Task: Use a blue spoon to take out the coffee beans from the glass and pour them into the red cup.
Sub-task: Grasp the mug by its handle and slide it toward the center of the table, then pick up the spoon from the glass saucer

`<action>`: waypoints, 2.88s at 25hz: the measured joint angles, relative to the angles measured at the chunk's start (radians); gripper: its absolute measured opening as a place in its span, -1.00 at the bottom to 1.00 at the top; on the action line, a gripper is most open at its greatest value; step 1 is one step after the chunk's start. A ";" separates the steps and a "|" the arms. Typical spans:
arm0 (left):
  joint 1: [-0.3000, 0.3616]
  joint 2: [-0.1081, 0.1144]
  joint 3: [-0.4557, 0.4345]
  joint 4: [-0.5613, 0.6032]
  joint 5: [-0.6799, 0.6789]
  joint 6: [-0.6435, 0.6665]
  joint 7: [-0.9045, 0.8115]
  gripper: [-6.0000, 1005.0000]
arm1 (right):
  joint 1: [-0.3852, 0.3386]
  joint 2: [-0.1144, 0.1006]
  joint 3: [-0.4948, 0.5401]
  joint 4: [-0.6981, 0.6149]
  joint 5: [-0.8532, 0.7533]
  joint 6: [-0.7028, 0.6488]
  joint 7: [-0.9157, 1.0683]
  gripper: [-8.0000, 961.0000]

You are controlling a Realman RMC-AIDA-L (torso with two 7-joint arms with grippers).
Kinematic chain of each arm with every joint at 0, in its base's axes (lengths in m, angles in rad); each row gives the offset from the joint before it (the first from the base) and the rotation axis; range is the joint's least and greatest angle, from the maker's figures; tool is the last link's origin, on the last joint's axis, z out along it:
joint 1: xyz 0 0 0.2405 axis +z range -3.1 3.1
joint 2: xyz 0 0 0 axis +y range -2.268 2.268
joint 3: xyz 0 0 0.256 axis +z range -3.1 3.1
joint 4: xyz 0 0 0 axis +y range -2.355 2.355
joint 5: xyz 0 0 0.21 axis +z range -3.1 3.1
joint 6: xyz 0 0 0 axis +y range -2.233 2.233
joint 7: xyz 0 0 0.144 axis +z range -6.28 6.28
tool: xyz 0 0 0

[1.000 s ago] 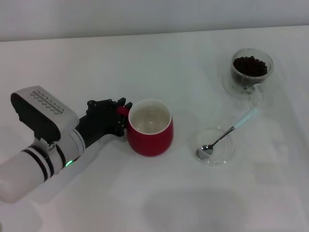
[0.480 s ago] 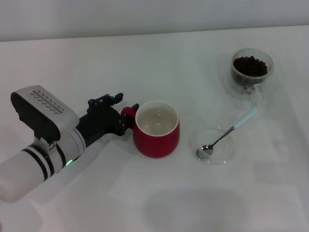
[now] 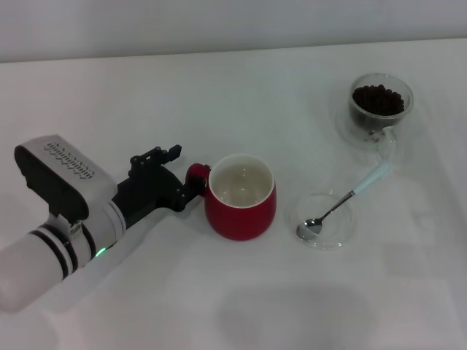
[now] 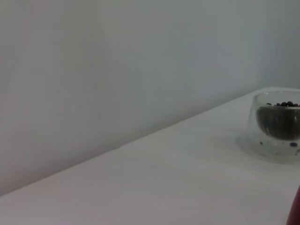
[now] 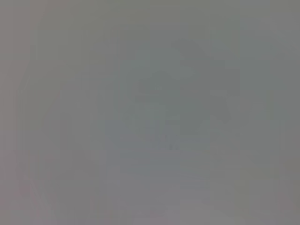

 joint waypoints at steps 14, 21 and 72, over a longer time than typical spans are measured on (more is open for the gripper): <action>0.075 0.001 -0.003 0.029 0.054 -0.133 0.000 0.22 | 0.004 0.000 -0.009 0.000 -0.002 0.000 0.002 0.78; 0.128 0.001 -0.003 0.060 0.064 -0.222 0.001 0.22 | 0.003 0.000 -0.039 0.000 -0.002 0.004 0.002 0.78; 0.354 0.003 -0.005 0.392 -0.346 -0.749 0.000 0.22 | -0.043 -0.018 -0.635 -0.312 -0.253 -0.220 1.253 0.78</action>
